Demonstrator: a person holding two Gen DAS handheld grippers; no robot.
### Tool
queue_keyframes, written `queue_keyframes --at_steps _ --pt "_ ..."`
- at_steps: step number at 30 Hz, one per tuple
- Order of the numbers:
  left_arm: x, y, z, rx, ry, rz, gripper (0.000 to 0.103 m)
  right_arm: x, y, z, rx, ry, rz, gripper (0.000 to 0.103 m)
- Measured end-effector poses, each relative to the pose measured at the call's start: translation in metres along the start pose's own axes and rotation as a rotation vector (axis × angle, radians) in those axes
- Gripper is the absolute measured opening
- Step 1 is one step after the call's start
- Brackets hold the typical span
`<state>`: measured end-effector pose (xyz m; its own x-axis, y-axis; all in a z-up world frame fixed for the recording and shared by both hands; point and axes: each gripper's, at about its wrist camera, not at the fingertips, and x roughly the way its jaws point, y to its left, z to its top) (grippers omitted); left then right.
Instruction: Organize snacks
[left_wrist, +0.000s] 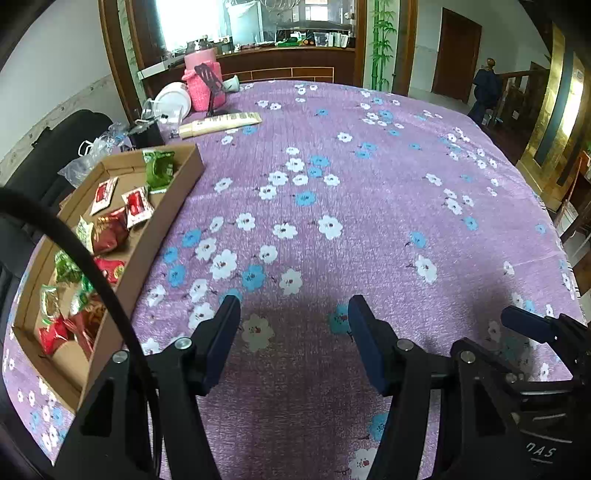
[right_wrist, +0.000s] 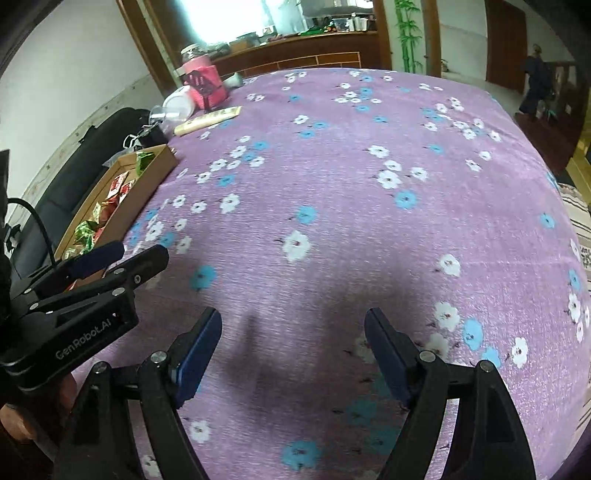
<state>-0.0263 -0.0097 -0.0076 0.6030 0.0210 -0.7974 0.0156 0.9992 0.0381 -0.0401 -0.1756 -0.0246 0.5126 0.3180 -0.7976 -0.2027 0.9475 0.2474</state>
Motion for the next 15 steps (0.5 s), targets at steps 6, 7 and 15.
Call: queue_keyframes --at_steps 6,7,15 --pt "0.002 0.002 -0.003 -0.010 -0.006 0.006 0.062 0.003 -0.002 -0.006 0.007 0.003 0.003 0.080" --pt "0.000 0.004 -0.003 -0.014 -0.010 0.011 0.062 0.006 0.001 -0.005 0.002 0.018 0.006 0.080" --pt "-0.042 0.063 0.004 -0.169 -0.073 0.064 0.062 0.013 0.031 0.004 -0.038 0.016 0.061 0.080"
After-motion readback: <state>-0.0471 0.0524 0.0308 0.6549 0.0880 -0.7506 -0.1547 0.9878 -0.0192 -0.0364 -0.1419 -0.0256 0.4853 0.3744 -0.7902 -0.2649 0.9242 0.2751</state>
